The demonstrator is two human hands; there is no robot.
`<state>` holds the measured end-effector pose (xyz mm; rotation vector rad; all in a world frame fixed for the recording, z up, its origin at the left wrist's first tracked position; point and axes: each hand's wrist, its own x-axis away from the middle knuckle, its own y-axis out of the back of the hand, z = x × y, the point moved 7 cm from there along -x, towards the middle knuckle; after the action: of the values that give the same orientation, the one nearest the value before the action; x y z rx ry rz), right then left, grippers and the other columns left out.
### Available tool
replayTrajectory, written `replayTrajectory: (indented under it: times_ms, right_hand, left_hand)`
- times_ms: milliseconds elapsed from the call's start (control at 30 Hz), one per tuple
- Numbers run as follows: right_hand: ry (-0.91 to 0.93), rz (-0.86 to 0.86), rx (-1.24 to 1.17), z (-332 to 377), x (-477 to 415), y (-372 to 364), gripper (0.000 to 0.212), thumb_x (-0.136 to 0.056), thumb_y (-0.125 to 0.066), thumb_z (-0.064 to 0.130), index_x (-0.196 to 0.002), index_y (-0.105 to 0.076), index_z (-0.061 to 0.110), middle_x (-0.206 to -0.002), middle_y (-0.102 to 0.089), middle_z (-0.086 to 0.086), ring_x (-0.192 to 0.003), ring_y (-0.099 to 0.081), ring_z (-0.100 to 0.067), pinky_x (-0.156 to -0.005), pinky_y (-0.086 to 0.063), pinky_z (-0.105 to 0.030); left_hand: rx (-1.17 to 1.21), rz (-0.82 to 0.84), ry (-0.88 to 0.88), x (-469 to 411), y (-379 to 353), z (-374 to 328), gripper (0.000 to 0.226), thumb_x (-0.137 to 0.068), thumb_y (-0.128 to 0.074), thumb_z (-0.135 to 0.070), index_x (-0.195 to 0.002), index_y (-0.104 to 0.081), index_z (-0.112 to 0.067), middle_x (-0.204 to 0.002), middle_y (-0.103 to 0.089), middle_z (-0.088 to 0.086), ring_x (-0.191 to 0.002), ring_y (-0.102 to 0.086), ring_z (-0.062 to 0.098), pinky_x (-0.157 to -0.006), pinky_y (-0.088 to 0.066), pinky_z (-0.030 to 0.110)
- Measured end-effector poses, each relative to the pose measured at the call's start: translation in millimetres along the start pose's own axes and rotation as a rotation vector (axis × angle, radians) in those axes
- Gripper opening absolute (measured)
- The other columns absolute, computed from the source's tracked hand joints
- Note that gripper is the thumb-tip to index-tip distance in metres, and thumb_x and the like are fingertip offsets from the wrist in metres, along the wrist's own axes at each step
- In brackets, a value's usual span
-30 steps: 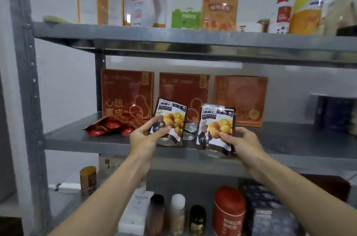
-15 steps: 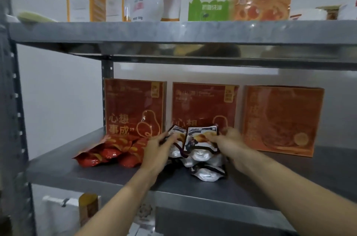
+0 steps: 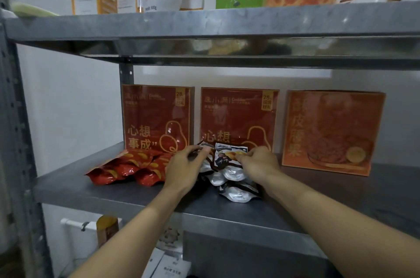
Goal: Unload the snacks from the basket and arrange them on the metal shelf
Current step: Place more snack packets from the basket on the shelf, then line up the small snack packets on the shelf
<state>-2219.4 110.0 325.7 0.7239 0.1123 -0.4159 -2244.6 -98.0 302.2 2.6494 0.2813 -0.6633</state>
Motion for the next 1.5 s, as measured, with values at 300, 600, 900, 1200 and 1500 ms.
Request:
replayTrajectory:
  times_ms: [300, 600, 900, 1200, 1500]
  right_hand:
    - [0.037, 0.011, 0.026, -1.3, 8.5, 9.5, 0.044, -0.090, -0.062, 0.046, -0.080, -0.069, 0.004, -0.082, -0.069, -0.009, -0.083, -0.065, -0.026, -0.072, -0.049, -0.035]
    - [0.248, 0.044, 0.187, 9.3, 22.2, 17.8, 0.043, -0.092, -0.055, 0.054, -0.106, -0.066, 0.015, -0.102, -0.068, -0.003, -0.099, -0.062, -0.028, -0.087, -0.051, -0.039]
    - [0.609, 0.077, 0.506, 51.7, 78.3, 20.7, 0.066, -0.098, -0.046, 0.052, -0.153, -0.028, 0.019, -0.158, -0.030, -0.007, -0.146, -0.025, -0.026, -0.117, -0.020, -0.039]
    - [0.844, 0.098, 0.493, 110.0, 154.6, -36.6, 0.071, -0.097, -0.041, 0.055, -0.155, -0.018, 0.021, -0.161, -0.020, -0.011, -0.149, -0.014, -0.029, -0.121, -0.011, -0.044]
    - [1.066, 0.138, 0.447, 222.1, 286.1, -136.4, 0.070, -0.096, -0.041, 0.056, -0.153, -0.023, 0.020, -0.156, -0.028, -0.013, -0.144, -0.024, -0.030, -0.116, -0.023, -0.046]
  left_hand:
    - [0.018, 0.019, 0.001, 5.6, 5.1, -5.6, 0.048, -0.087, -0.058, -0.056, -0.118, -0.068, -0.022, -0.110, -0.069, -0.010, -0.100, -0.059, 0.004, -0.084, -0.041, 0.020]
    - [-0.175, 0.018, -0.069, 9.4, 15.6, -19.2, 0.056, -0.088, -0.054, -0.061, -0.125, -0.063, -0.019, -0.125, -0.062, 0.001, -0.120, -0.054, 0.019, -0.101, -0.042, 0.035]
    - [-0.814, -0.028, -0.276, 46.4, 55.1, -60.2, 0.057, -0.091, -0.048, -0.057, -0.138, -0.050, -0.025, -0.149, -0.043, -0.001, -0.137, -0.035, 0.023, -0.113, -0.027, 0.043]
    - [-1.119, -0.222, -0.175, 122.7, 154.7, -58.1, 0.061, -0.090, -0.045, -0.059, -0.141, -0.044, -0.027, -0.154, -0.035, 0.007, -0.142, -0.029, 0.030, -0.115, -0.023, 0.053]
    - [-1.227, -0.356, 0.027, 215.2, 330.1, -22.9, 0.066, -0.091, -0.043, -0.060, -0.147, -0.038, -0.025, -0.157, -0.029, 0.008, -0.145, -0.022, 0.031, -0.115, -0.019, 0.058]
